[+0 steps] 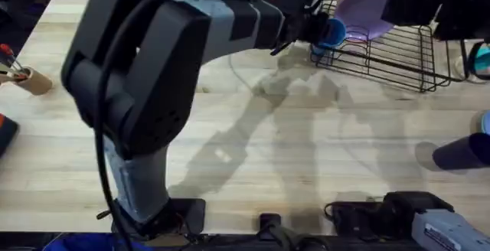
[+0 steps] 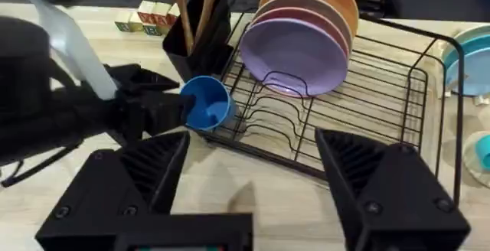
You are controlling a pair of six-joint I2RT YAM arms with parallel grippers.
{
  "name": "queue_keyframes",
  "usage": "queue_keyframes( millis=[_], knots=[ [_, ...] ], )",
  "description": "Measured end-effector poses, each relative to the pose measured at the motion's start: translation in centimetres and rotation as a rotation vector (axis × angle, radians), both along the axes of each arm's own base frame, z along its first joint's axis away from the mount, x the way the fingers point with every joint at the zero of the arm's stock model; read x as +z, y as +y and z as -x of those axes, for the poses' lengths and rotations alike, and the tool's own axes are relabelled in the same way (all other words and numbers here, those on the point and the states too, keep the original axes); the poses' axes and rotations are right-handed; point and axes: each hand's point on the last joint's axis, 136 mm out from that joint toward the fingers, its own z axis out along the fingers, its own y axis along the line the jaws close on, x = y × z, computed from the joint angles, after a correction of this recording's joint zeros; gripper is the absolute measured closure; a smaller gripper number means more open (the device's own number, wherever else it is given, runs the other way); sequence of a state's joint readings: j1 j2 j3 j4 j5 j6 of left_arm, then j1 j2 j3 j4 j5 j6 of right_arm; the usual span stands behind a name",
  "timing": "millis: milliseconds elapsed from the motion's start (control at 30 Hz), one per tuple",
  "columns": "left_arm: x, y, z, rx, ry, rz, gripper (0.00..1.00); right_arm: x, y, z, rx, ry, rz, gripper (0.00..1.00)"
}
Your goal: Pick up the cup on the table and put them onto the rack.
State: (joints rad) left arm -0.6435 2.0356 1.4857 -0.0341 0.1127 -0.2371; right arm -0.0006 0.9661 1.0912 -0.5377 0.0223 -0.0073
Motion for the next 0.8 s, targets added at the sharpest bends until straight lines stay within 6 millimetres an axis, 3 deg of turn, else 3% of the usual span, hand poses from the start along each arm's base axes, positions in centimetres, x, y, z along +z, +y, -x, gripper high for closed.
queue_keyframes(
  millis=[267,467,800],
  knots=[
    [4.0,0.4,0.5,0.001,-0.045,0.034,0.575,0.0,0.0,0.0,0.000,0.000,0.000,0.006],
    [5.1,1.4,1.2,0.006,-0.028,0.021,0.575,0.0,0.0,0.0,0.000,0.000,0.000,0.006],
    [9.5,5.6,2.2,0.057,-0.022,0.014,0.500,1.0,0.0,0.6,0.000,-0.033,0.000,0.006]
  ],
)
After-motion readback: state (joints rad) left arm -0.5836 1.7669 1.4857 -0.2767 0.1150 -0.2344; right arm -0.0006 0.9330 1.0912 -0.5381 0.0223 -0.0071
